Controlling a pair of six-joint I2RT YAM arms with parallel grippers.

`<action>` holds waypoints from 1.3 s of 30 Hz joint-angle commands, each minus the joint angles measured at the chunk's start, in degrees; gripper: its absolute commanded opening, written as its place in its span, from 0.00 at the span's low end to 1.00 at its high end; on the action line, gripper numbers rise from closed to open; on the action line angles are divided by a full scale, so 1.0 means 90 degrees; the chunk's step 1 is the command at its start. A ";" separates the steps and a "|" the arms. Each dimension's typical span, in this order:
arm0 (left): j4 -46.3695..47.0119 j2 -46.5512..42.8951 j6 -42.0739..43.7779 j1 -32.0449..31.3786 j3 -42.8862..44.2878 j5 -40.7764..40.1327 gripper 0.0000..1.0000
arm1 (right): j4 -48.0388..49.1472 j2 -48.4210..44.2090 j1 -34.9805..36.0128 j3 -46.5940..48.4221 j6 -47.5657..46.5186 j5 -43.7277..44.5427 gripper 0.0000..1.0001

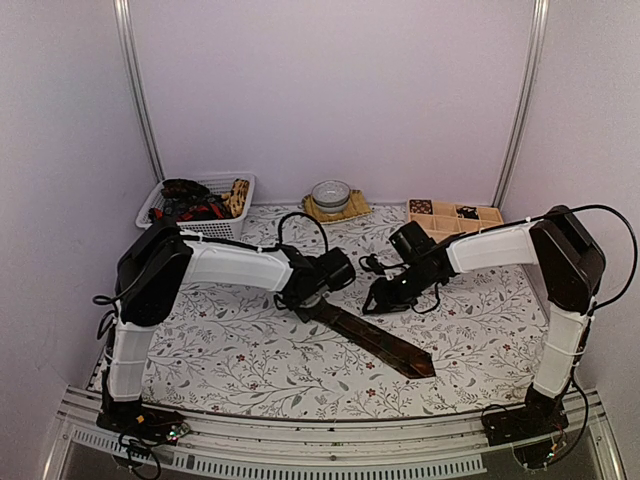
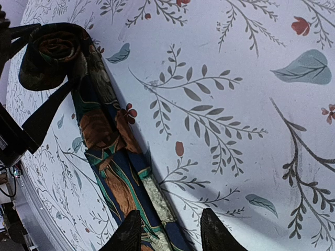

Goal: Roll the ties
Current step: Roll the tie at the center of the board.

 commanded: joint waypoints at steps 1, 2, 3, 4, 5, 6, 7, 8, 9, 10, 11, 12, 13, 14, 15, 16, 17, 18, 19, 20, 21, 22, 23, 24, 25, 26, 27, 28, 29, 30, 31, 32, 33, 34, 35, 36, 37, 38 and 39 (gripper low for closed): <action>0.0014 -0.0227 0.0043 -0.0151 0.0144 0.0177 0.75 | -0.0012 -0.0634 -0.0060 0.0160 0.0039 -0.0094 0.39; 0.0015 -0.0236 0.0046 -0.0160 0.0148 0.0184 0.82 | -0.0008 -0.0624 -0.0065 0.0165 0.0043 -0.0091 0.38; 0.0024 -0.0240 0.0046 -0.0155 0.0156 0.0185 0.83 | 0.0002 -0.0621 -0.0062 0.0165 0.0044 -0.0102 0.38; 0.0033 -0.0248 0.0051 -0.0165 0.0158 0.0200 0.83 | 0.0004 -0.0621 -0.0065 0.0169 0.0036 -0.0106 0.39; 0.0035 -0.0239 0.0055 -0.0164 0.0166 0.0210 0.83 | 0.0004 -0.0616 -0.0062 0.0171 0.0043 -0.0112 0.38; 0.0035 -0.0240 0.0056 -0.0171 0.0175 0.0209 0.84 | 0.0005 -0.0608 -0.0067 0.0171 0.0044 -0.0122 0.38; 0.0030 -0.0243 0.0051 -0.0189 0.0185 0.0213 0.84 | -0.0002 -0.0612 -0.0066 0.0170 0.0044 -0.0118 0.39; 0.0026 -0.0241 0.0055 -0.0199 0.0196 0.0213 0.84 | 0.0001 -0.0615 -0.0066 0.0173 0.0047 -0.0115 0.39; 0.0025 -0.0240 0.0056 -0.0206 0.0209 0.0211 0.84 | 0.0004 -0.0618 -0.0067 0.0172 0.0045 -0.0114 0.39; 0.0020 -0.0249 0.0042 -0.0209 0.0228 0.0191 0.84 | 0.0004 -0.0613 -0.0065 0.0182 0.0044 -0.0113 0.39; 0.0021 -0.0254 0.0025 -0.0224 0.0238 0.0175 0.84 | 0.0005 -0.0607 -0.0067 0.0175 0.0051 -0.0113 0.39; 0.0025 -0.0273 -0.0015 -0.0232 0.0252 0.0128 0.84 | 0.0013 -0.0602 -0.0068 0.0174 0.0050 -0.0113 0.39; 0.0020 -0.0286 -0.0058 -0.0239 0.0263 0.0044 0.84 | 0.0009 -0.0599 -0.0066 0.0172 0.0053 -0.0113 0.39; 0.0029 -0.0302 -0.0083 -0.0244 0.0265 -0.0026 0.84 | 0.0014 -0.0593 -0.0075 0.0176 0.0053 -0.0113 0.39; 0.0049 -0.0313 -0.0101 -0.0258 0.0266 -0.0135 0.84 | 0.0009 -0.0592 -0.0077 0.0174 0.0062 -0.0112 0.39; 0.0054 -0.0317 -0.0130 -0.0272 0.0269 -0.0265 0.84 | 0.0014 -0.0583 -0.0077 0.0174 0.0058 -0.0113 0.39; 0.0049 -0.0318 -0.0134 -0.0292 0.0287 -0.0381 0.84 | 0.0022 -0.0587 -0.0077 0.0174 0.0054 -0.0113 0.39; 0.0033 -0.0310 -0.0139 -0.0307 0.0320 -0.0448 0.84 | 0.0020 -0.0586 -0.0075 0.0172 0.0054 -0.0113 0.39; 0.0018 -0.0295 -0.0140 -0.0317 0.0342 -0.0518 0.84 | 0.0024 -0.0584 -0.0077 0.0169 0.0062 -0.0118 0.39; 0.0016 -0.0278 -0.0140 -0.0337 0.0370 -0.0565 0.84 | 0.0024 -0.0586 -0.0077 0.0169 0.0063 -0.0119 0.39; 0.0007 -0.0263 -0.0126 -0.0344 0.0402 -0.0571 0.84 | 0.0024 -0.0596 -0.0077 0.0174 0.0071 -0.0114 0.39; 0.0006 -0.0242 -0.0114 -0.0355 0.0421 -0.0568 0.84 | 0.0024 -0.0597 -0.0086 0.0168 0.0064 -0.0111 0.39; 0.0006 -0.0227 -0.0106 -0.0363 0.0451 -0.0542 0.84 | 0.0024 -0.0600 -0.0087 0.0160 0.0064 -0.0113 0.39; 0.0010 -0.0224 -0.0073 -0.0380 0.0472 -0.0490 0.84 | 0.0024 -0.0604 -0.0086 0.0164 0.0071 -0.0113 0.39; 0.0051 -0.0229 -0.0042 -0.0399 0.0480 -0.0440 0.85 | 0.0024 -0.0602 -0.0091 0.0164 0.0064 -0.0113 0.39; 0.0109 -0.0243 -0.0005 -0.0421 0.0480 -0.0374 0.85 | 0.0024 -0.0606 -0.0095 0.0164 0.0068 -0.0113 0.39; 0.0178 -0.0286 0.0026 -0.0442 0.0467 -0.0283 0.85 | 0.0017 -0.0615 -0.0097 0.0160 0.0073 -0.0112 0.39; 0.0246 -0.0327 0.0041 -0.0460 0.0467 -0.0165 0.85 | 0.0027 -0.0618 -0.0104 0.0161 0.0073 -0.0113 0.39; 0.0297 -0.0384 0.0029 -0.0466 0.0470 -0.0054 0.87 | 0.0033 -0.0621 -0.0100 0.0164 0.0086 -0.0124 0.39; 0.0381 -0.0467 0.0018 -0.0469 0.0466 0.0137 0.90 | 0.0041 -0.0637 -0.0106 0.0164 0.0091 -0.0123 0.39; 0.0457 -0.0559 -0.0017 -0.0467 0.0462 0.0301 0.94 | 0.0049 -0.0647 -0.0107 0.0169 0.0107 -0.0130 0.39; 0.0527 -0.0671 -0.0043 -0.0453 0.0461 0.0535 0.99 | 0.0055 -0.0681 -0.0107 0.0170 0.0138 -0.0156 0.39; 0.0588 -0.0796 -0.0071 -0.0432 0.0456 0.0758 1.00 | 0.0071 -0.0714 -0.0102 0.0161 0.0158 -0.0198 0.39; 0.0640 -0.0935 -0.0137 -0.0380 0.0429 0.0955 1.00 | 0.0102 -0.0749 -0.0105 0.0154 0.0198 -0.0237 0.39; 0.0694 -0.1087 -0.0205 -0.0309 0.0383 0.1193 1.00 | 0.0133 -0.0782 -0.0105 0.0158 0.0229 -0.0267 0.39; 0.0756 -0.1231 -0.0281 -0.0203 0.0299 0.1526 1.00 | 0.0194 -0.0816 -0.0106 0.0138 0.0306 -0.0312 0.38; 0.0845 -0.1579 -0.0372 -0.0059 0.0165 0.1874 1.00 | 0.0276 -0.0845 -0.0107 0.0118 0.0376 -0.0386 0.39; 0.0990 -0.1812 -0.0463 0.0165 0.0008 0.2257 1.00 | 0.0380 -0.0870 -0.0107 0.0099 0.0477 -0.0473 0.39; 0.1102 -0.2035 -0.0561 0.0355 -0.0195 0.2632 1.00 | 0.0493 -0.0890 -0.0107 0.0067 0.0642 -0.0575 0.39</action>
